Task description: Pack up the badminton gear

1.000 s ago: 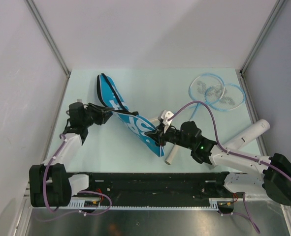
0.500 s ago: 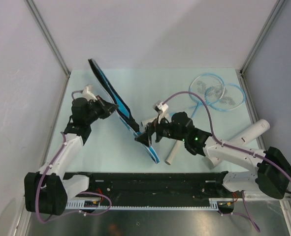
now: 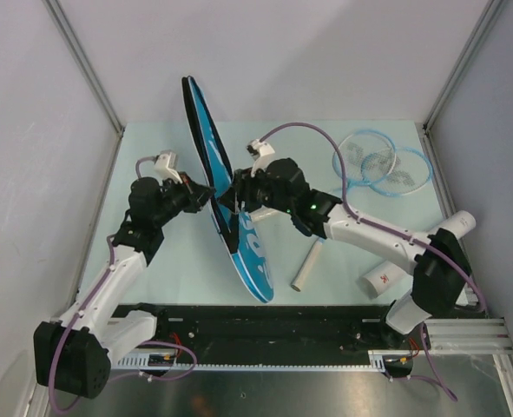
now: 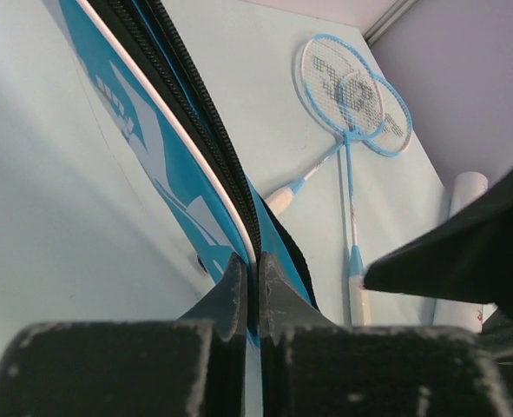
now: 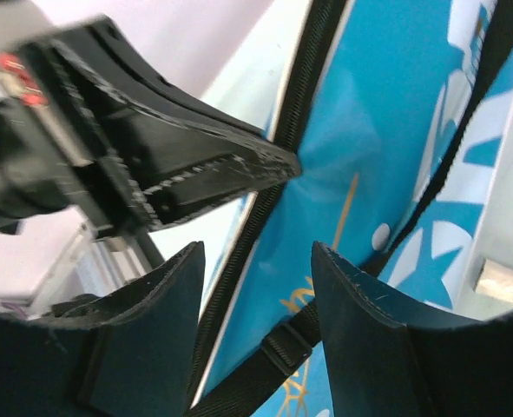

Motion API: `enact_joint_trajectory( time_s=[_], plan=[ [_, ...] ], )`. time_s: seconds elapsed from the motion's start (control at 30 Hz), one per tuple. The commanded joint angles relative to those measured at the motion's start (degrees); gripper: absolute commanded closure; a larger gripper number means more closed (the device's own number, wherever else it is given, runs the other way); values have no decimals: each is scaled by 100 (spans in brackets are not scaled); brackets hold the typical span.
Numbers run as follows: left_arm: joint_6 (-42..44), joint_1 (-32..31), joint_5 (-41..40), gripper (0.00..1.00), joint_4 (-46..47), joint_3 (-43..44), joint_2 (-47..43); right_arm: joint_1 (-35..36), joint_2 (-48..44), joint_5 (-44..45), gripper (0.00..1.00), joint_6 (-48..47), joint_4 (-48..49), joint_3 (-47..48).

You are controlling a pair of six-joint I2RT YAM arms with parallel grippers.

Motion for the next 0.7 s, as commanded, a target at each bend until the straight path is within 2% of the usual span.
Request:
enact_joint_trajectory(
  time_s=[0.0,0.23,0.37,0.43,0.47,0.53,0.57,0.67],
  plan=[
    [222,-111,-315,99,80,284,-342,348,257,668,42,-348,-804,549],
    [55,-208,-464,100,36,301,-492,735,503,1310,43,-761,-1402,857],
    [-15,-269,-526,100,-43,354,-527,1052,722,2309,46,-1121,-1895,1164],
    [29,-295,-535,100,-78,398,-562,1149,793,2549,58,-1315,-2062,1296],
    [46,-313,-526,100,-113,407,-571,1175,854,2646,70,-1315,-2123,1331],
    [125,-313,-526,100,-166,433,-588,1167,864,2630,72,-1298,-2177,1341],
    [151,-322,-517,99,-210,433,-606,1167,855,2551,78,-1298,-2168,1332],
    [222,-322,-491,100,-289,442,-659,1105,793,2358,86,-1272,-2089,1253]
  ],
)
